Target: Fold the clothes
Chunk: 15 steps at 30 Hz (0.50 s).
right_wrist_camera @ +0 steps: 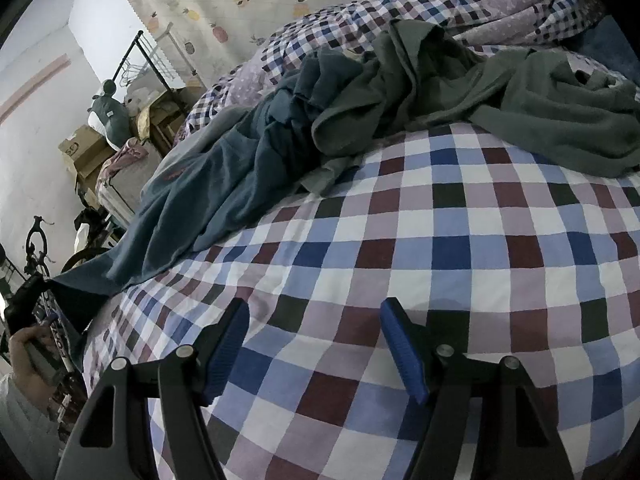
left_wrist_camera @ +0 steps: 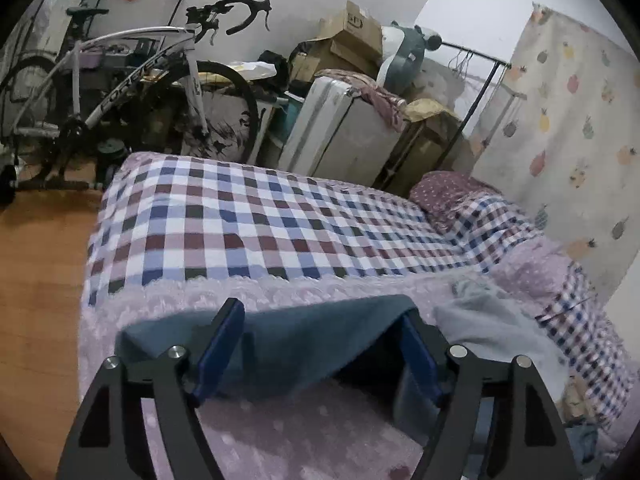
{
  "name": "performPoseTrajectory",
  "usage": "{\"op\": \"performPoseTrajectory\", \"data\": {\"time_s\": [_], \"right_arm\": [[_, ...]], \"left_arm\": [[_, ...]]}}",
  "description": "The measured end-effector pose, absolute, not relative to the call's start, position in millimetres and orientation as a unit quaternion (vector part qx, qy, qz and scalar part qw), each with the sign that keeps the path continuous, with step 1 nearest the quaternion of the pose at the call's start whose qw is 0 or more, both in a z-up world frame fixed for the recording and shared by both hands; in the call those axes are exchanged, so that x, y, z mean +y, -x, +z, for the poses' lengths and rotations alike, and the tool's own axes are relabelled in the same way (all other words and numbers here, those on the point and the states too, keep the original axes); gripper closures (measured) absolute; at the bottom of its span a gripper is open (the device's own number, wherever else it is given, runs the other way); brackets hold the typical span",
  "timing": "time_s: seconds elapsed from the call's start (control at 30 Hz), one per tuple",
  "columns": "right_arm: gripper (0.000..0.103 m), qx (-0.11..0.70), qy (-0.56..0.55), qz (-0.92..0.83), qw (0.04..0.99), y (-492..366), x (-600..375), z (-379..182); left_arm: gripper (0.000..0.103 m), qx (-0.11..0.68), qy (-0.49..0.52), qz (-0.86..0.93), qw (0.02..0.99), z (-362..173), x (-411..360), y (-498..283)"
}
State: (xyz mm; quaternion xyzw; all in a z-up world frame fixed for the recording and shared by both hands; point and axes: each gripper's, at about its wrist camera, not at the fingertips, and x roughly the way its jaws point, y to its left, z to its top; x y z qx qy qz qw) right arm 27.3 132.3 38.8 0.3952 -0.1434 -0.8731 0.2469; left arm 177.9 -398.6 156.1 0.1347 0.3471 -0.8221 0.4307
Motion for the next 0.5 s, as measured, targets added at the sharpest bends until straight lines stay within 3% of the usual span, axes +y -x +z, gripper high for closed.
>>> {"op": "performPoseTrajectory", "data": {"time_s": [0.1,0.27,0.5], "right_arm": [[0.031,-0.141,-0.393,-0.875,0.246,-28,132,40],[0.031,-0.14,-0.393,-0.876,0.241,-28,130,39],[0.031,-0.136,-0.401,-0.874,0.238,-27,128,34]], "left_arm": [[0.02,0.342,-0.139,-0.836,0.406,158,-370,-175],[0.019,0.27,-0.168,-0.884,0.342,160,-319,-142],[0.019,0.179,-0.271,-0.932,0.159,134,-245,-75]]}}
